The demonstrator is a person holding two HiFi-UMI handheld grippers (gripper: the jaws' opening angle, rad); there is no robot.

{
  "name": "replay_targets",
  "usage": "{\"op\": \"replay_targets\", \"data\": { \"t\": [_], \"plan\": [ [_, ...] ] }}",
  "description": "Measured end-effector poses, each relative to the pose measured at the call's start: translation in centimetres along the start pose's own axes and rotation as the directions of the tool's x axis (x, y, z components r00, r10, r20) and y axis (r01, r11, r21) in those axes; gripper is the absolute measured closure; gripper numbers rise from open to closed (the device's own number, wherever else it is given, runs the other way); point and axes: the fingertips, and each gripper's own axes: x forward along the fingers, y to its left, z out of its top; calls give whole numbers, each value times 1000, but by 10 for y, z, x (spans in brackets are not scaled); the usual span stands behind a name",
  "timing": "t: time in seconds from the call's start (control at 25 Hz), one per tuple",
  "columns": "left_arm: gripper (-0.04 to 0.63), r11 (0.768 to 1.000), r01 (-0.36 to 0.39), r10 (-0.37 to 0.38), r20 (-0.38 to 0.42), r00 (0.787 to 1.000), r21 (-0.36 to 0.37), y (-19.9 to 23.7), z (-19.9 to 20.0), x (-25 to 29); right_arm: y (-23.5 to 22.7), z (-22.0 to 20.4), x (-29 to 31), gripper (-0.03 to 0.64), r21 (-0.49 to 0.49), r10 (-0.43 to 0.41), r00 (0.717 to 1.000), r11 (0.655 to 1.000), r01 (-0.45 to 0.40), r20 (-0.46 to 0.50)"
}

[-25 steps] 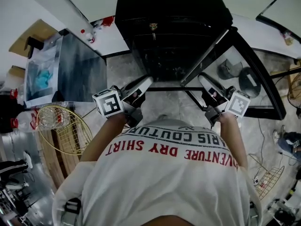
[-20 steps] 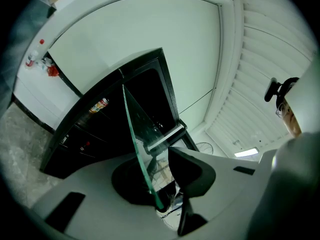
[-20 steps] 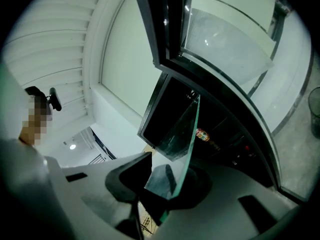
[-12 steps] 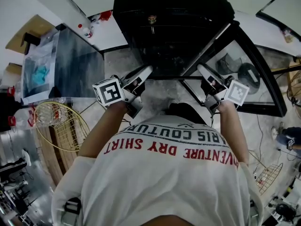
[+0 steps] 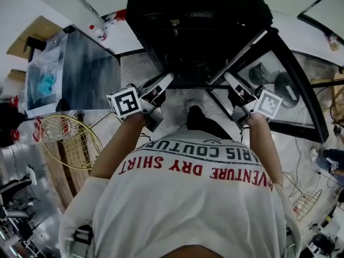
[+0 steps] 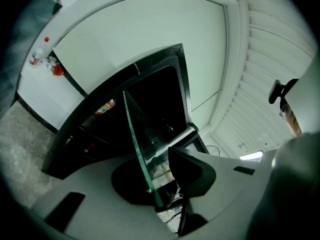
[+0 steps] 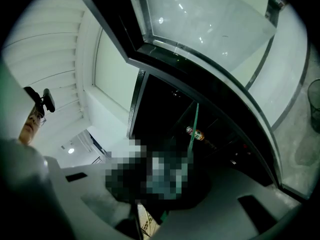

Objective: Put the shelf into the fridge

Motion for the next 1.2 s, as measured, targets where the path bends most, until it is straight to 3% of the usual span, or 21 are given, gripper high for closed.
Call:
{"op": "replay_targets", "data": {
  "t": [0.48,1.2],
  "plan": [
    [495,998,-57,57,2,998,-30,60,19,35,-63,12,40,523,31,5,1000,1000,-4,-29],
    [497,998,-62,62,3,998,-33,61,24,39,-64,18,45,506,-20,-11,1000,1000,11,0]
  ]
}}
